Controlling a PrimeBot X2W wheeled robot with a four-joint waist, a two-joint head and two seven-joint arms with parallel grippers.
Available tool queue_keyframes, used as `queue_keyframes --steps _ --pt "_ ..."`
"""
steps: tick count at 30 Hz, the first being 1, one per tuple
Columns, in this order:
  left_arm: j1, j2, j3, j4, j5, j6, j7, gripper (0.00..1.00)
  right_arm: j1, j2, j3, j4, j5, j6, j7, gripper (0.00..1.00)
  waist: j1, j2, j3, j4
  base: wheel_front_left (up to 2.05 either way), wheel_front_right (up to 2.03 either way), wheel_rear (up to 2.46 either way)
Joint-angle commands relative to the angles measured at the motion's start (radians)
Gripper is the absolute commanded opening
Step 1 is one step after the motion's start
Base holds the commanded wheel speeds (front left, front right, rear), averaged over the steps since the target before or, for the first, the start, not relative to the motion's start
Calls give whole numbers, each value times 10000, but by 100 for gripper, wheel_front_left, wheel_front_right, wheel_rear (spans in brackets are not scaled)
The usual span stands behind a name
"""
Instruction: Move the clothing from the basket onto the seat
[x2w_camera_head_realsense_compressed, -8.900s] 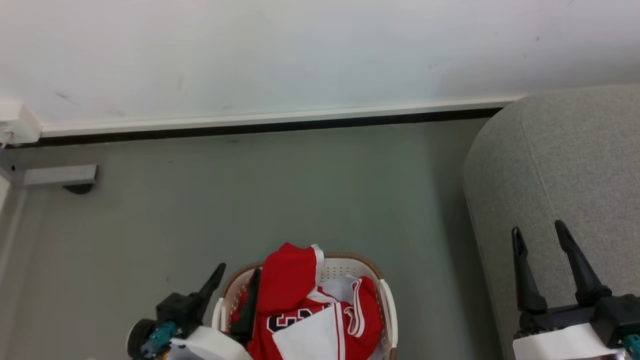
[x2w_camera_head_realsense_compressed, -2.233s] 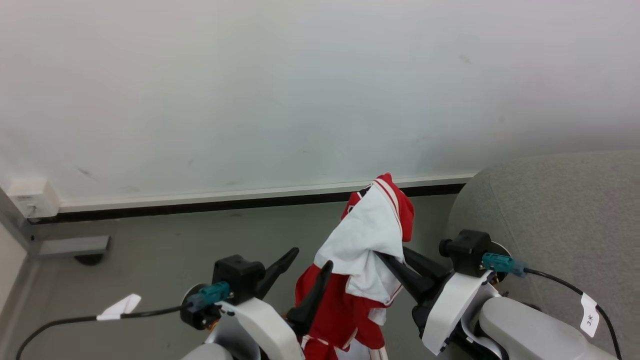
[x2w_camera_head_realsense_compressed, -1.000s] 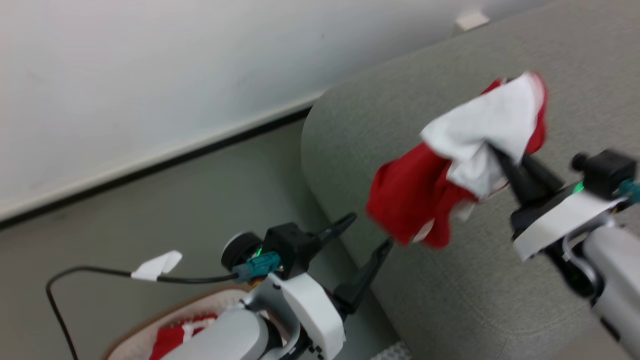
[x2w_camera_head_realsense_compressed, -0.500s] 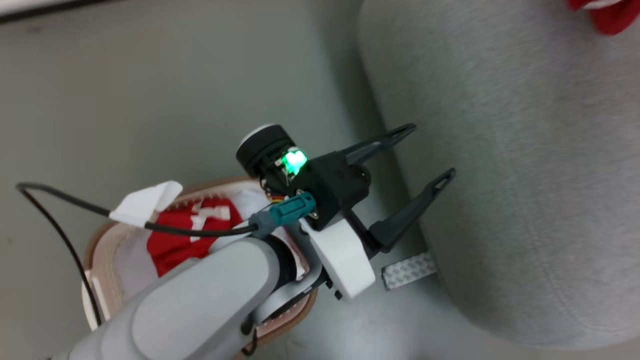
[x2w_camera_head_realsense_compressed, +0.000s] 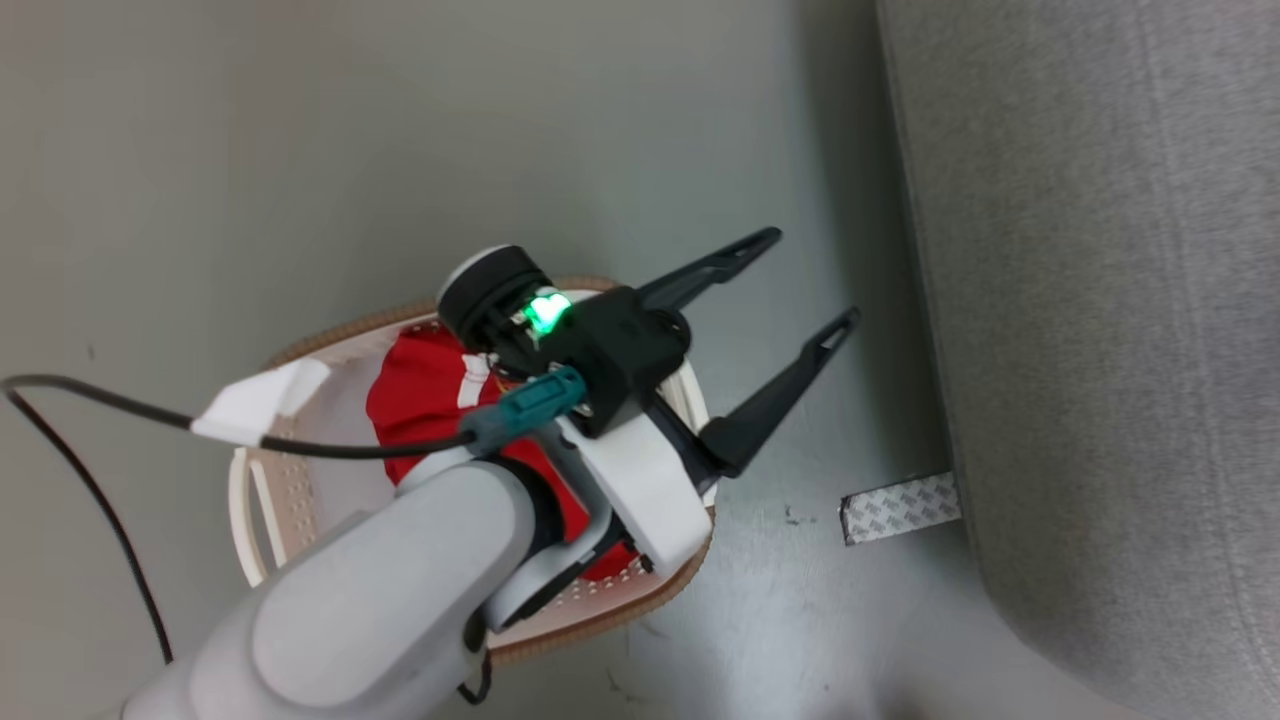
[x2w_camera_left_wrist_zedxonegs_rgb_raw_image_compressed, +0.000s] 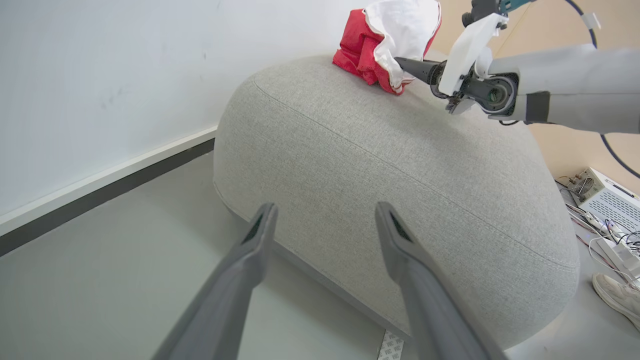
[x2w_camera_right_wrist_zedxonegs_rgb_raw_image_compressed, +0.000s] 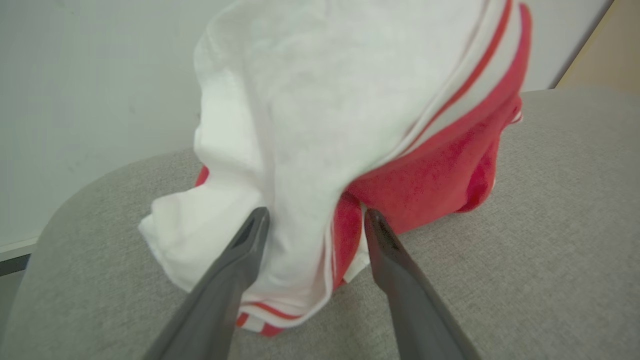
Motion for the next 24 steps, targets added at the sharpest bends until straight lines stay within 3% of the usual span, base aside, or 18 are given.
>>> queue_keyframes --steps 1,11,24 --pt "121 85 84 58 -60 41 -121 100 349 53 -112 -165 -129 -25 -35 100 -4 1 -239 -91 0 0 0" --pt "896 310 530 608 -492 460 -832 100 2847 761 -805 -2810 -1434 -23 -43 100 -4 1 -1903 -180 0 0 0" --pt "3589 69 1815 2286 -1431 1867 -3114 100 6314 2037 -417 -5873 -2954 -23 -23 100 -4 1 -5076 697 0 0 0"
